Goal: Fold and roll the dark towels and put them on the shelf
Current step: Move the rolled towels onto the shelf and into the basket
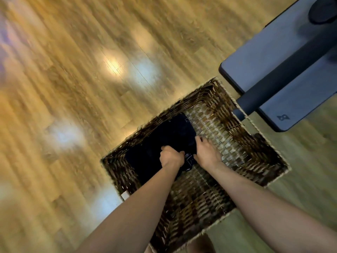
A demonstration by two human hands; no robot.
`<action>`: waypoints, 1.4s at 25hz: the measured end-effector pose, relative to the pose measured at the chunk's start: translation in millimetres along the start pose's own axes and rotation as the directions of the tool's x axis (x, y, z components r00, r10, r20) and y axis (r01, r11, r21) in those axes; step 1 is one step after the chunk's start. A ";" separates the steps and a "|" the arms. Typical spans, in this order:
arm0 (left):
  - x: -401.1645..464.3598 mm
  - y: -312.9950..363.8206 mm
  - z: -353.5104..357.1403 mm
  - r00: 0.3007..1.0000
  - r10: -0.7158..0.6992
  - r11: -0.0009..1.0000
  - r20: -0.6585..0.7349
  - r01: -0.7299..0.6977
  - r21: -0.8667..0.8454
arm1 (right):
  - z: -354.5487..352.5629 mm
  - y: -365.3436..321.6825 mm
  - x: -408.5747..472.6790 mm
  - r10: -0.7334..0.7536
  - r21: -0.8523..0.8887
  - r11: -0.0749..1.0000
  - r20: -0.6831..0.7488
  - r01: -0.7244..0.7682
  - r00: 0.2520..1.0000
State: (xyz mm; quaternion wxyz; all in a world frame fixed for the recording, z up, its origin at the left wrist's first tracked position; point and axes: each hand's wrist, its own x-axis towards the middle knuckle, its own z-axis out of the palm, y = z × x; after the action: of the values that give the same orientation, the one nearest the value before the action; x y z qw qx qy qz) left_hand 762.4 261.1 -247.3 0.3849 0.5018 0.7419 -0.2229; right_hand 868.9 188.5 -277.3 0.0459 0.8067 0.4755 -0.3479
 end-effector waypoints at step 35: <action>-315.2 -363.5 -79.9 0.067 0.628 -0.314 0.775 -0.890 0.331 | 161.9 -245.6 -581.3 0.908 0.869 0.155 0.062 -0.470 0.413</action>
State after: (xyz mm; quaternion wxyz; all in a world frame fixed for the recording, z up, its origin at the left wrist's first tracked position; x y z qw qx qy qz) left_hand 464.8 -6.6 31.3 0.2431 0.9255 -0.0709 -0.2817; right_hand 411.1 -170.9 15.4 -0.2723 0.9143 -0.1873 -0.2341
